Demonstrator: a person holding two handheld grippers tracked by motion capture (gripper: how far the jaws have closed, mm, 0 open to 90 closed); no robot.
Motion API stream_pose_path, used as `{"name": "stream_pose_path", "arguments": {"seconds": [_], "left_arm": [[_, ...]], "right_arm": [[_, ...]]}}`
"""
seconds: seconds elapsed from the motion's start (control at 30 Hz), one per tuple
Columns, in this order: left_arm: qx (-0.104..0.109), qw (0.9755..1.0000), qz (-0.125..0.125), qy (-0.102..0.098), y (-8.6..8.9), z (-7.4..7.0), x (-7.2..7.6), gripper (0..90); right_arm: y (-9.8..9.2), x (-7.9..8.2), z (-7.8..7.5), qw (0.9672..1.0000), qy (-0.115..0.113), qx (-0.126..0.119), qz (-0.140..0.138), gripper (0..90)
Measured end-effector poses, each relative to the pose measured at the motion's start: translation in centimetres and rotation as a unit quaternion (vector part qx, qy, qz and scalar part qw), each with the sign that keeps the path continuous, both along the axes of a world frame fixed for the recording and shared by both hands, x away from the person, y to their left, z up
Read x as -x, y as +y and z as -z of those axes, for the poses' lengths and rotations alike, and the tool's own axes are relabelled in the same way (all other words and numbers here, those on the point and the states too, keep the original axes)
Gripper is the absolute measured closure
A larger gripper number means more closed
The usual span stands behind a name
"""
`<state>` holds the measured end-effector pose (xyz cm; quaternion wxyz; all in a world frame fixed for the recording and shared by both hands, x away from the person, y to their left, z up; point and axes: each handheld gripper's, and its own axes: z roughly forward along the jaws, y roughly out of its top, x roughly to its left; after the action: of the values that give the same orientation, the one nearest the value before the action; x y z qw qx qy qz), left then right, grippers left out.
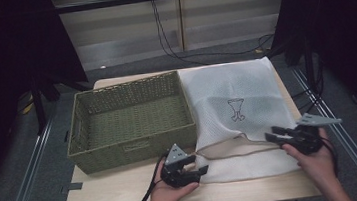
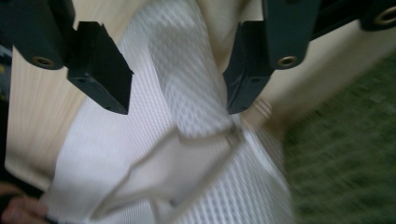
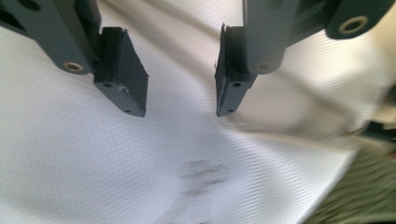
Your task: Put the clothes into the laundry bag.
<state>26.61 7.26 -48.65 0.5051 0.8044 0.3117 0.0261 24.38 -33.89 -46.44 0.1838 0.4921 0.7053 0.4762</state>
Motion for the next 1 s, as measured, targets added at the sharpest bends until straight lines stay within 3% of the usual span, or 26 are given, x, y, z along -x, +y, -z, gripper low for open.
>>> {"name": "stream_pose_path", "arguments": {"seconds": [0.03, 0.07, 0.1, 0.13, 0.17, 0.2, 0.23, 0.27, 0.3, 0.37, 0.4, 0.43, 0.47, 0.5, 0.53, 0.57, 0.6, 0.63, 0.67, 0.7, 0.77, 0.83, 0.87, 0.9, 0.93, 1.0], "left_arm": [[0.021, 0.9996, -0.014, 0.008, 0.3, -0.3, -0.5, 38.2], [0.031, 0.9992, -0.021, 0.014, 0.4, -0.5, -0.9, 37.9], [0.037, 0.9985, -0.036, 0.019, 0.4, -0.6, -1.3, 37.8], [0.034, 0.9979, -0.049, 0.023, 0.4, -0.6, -1.7, 38.1], [0.025, 0.9969, -0.065, 0.036, 0.2, -0.3, -2.3, 39.5], [0.025, 0.9969, -0.065, 0.036, 0.2, -0.3, -2.3, 41.4], [0.038, 0.9952, -0.064, 0.063, -0.1, 0.3, -2.6, 44.3], [0.038, 0.9952, -0.064, 0.063, -0.1, 0.3, -2.6, 45.3], [0.045, 0.9942, -0.057, 0.08, -0.5, 0.5, -2.9, 49.2], [0.008, 0.996, -0.055, 0.071, -1.5, 1.1, -3.2, 58.0], [0.008, 0.996, -0.055, 0.071, -1.5, 1.1, -3.2, 67.2], [-0.001, 0.996, -0.056, 0.07, -1.6, 1.1, -3.2, 67.2], [-0.008, 0.9964, -0.054, 0.065, -1.6, 1.1, -3.2, 74.8], [-0.02, 0.9971, -0.058, 0.045, -1.7, 0.8, -2.9, 77.6], [-0.041, 0.9974, -0.056, 0.02, -1.6, 0.4, -2.6, 79.7], [-0.069, 0.9957, -0.061, -0.004, -1.5, 0.1, -2.3, 80.1], [-0.086, 0.994, -0.064, -0.019, -1.3, -0.1, -2.1, 80.1], [-0.084, 0.9952, -0.05, 0.003, -1.2, 0.5, -2.2, 80.2], [-0.084, 0.9952, -0.05, 0.003, -1.2, 0.5, -2.2, 80.2], [-0.111, 0.9928, -0.046, -0.005, -1.8, 1.4, -1.9, 80.1], [-0.117, 0.9921, -0.045, -0.01, -2.0, 1.6, -1.7, 79.9], [-0.097, 0.9948, -0.031, 0.0, -1.4, 1.4, -2.0, 77.4], [-0.097, 0.9948, -0.031, 0.0, -1.4, 1.4, -2.0, 73.3], [-0.076, 0.9967, -0.03, -0.002, -0.8, 1.3, -1.9, 73.3], [-0.062, 0.9974, -0.036, -0.002, -0.1, 1.2, -1.8, 61.8], [-0.043, 0.9981, -0.044, -0.006, 0.7, 0.9, -1.7, 55.4]], "right_arm": [[-1.1, 0.2, 0.0, 0.9995, -0.004, 0.002, 0.03, 49.3], [-2.4, 0.3, 0.1, 0.9968, 0.0, 0.012, 0.079, 47.3], [-3.1, 0.3, 0.3, 0.9947, 0.002, 0.021, 0.1, 45.9], [-4.0, 0.1, 0.6, 0.9921, 0.011, 0.031, 0.121, 42.6], [-5.3, -0.3, 1.3, 0.9881, 0.039, 0.029, 0.146, 38.8], [-5.3, -0.3, 1.3, 0.9881, 0.039, 0.029, 0.146, 38.8], [-5.9, -0.7, 2.3, 0.985, 0.076, 0.029, 0.152, 38.8], [-5.9, -0.7, 2.3, 0.985, 0.076, 0.029, 0.152, 38.8], [-5.6, -0.9, 3.1, 0.9856, 0.099, 0.033, 0.133, 48.4], [-5.3, -1.1, 3.4, 0.9868, 0.107, 0.034, 0.117, 59.6], [-5.3, -1.1, 3.4, 0.9868, 0.107, 0.034, 0.117, 59.6], [-5.1, -1.1, 3.4, 0.9863, 0.118, 0.028, 0.111, 70.9], [-5.1, -1.1, 3.2, 0.9866, 0.119, 0.021, 0.11, 78.5], [-5.2, -0.9, 3.0, 0.9873, 0.113, 0.015, 0.111, 81.8], [-5.8, -0.3, 1.9, 0.9885, 0.076, 0.007, 0.13, 84.0], [-6.3, 0.1, 1.3, 0.9867, 0.063, 0.005, 0.15, 84.4], [-6.3, 0.1, 1.3, 0.9867, 0.063, 0.005, 0.15, 84.4], [-7.6, 0.3, 1.3, 0.9842, 0.059, -0.017, 0.166, 84.8], [-7.6, 0.3, 1.3, 0.9842, 0.059, -0.017, 0.166, 84.8], [-7.5, -0.3, 2.6, 0.9811, 0.085, 0.013, 0.173, 84.9], [-6.8, -0.8, 3.7, 0.9763, 0.105, 0.064, 0.178, 84.8], [-7.1, -0.8, 3.7, 0.9779, 0.105, 0.038, 0.177, 84.1], [-7.1, -0.8, 3.7, 0.9779, 0.105, 0.038, 0.177, 84.1], [-7.2, -0.6, 3.6, 0.98, 0.099, 0.025, 0.171, 83.2], [-7.5, -0.2, 3.3, 0.9833, 0.083, 0.018, 0.161, 76.8], [-7.7, 0.4, 2.8, 0.9832, 0.066, 0.01, 0.17, 68.8]]}}
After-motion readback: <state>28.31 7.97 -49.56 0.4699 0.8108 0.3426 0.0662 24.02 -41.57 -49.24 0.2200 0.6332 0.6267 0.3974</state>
